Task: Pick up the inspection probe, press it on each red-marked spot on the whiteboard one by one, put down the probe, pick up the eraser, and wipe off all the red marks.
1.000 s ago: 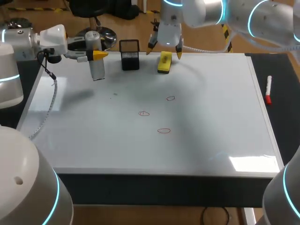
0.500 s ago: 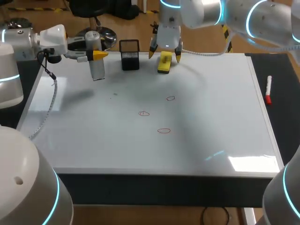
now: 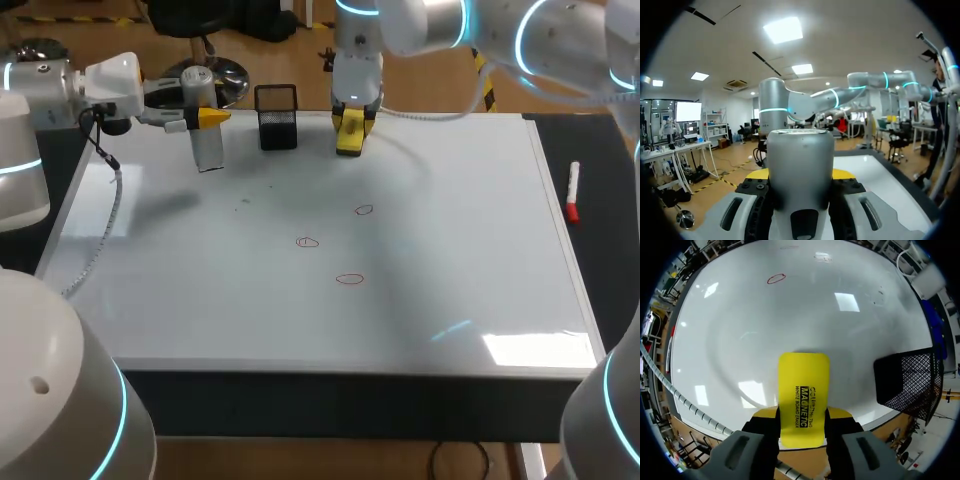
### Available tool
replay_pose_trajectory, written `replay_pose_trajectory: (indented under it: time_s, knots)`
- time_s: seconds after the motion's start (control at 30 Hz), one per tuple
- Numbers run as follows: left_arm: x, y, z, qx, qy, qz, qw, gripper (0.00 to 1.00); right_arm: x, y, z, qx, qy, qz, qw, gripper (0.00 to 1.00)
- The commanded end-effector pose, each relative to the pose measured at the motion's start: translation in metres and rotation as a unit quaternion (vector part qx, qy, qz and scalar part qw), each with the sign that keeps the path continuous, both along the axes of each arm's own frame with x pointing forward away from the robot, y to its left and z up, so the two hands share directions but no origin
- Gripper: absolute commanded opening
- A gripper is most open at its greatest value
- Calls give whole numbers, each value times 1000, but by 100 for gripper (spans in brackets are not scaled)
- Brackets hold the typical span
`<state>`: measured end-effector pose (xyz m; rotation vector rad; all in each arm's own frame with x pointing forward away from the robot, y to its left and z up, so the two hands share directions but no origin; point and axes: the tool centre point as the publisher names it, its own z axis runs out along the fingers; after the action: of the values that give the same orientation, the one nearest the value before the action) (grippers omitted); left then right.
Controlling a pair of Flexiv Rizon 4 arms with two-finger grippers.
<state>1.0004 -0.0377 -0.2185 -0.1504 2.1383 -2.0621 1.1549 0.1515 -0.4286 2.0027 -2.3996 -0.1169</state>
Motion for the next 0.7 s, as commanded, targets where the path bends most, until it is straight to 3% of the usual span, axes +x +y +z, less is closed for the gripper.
replay_pose_trajectory:
  time_s: [0.03,0.37,0.7]
  knots:
    - [-1,0,1,0,-1,1,1000,0,2,0,2,-5,2,-1,1000,0]
    - [-1,0,1,0,-1,1,1000,0,11,-13,36,-3,-7,-46,999,0]
    - [-1,0,1,0,-1,1,1000,0,13,-50,77,-5,-16,-125,992,0]
